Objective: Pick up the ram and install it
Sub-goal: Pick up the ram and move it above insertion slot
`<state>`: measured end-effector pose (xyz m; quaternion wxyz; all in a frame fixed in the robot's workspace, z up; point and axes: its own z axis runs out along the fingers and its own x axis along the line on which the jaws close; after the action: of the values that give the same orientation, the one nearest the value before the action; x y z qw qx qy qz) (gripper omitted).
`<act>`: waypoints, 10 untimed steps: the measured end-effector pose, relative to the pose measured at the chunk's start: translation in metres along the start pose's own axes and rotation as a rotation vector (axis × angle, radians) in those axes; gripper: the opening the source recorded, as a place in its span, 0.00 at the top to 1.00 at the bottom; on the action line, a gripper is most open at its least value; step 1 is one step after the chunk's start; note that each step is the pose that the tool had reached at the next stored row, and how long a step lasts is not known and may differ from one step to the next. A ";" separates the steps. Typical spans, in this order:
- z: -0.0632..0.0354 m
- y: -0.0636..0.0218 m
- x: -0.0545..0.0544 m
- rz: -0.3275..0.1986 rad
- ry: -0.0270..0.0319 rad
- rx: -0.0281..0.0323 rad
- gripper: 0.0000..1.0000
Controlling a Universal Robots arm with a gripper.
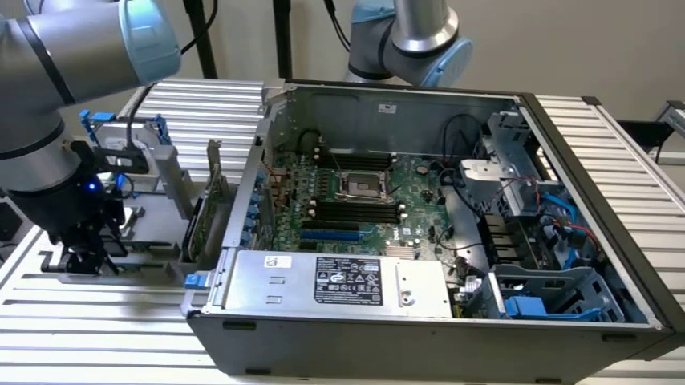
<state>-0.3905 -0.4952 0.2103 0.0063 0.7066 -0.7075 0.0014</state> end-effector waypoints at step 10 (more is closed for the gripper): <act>0.0126 0.0000 -0.004 0.000 -0.0082 -0.0027 0.64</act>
<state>-0.3906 -0.4917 0.1976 0.0044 0.7067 -0.7074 -0.0025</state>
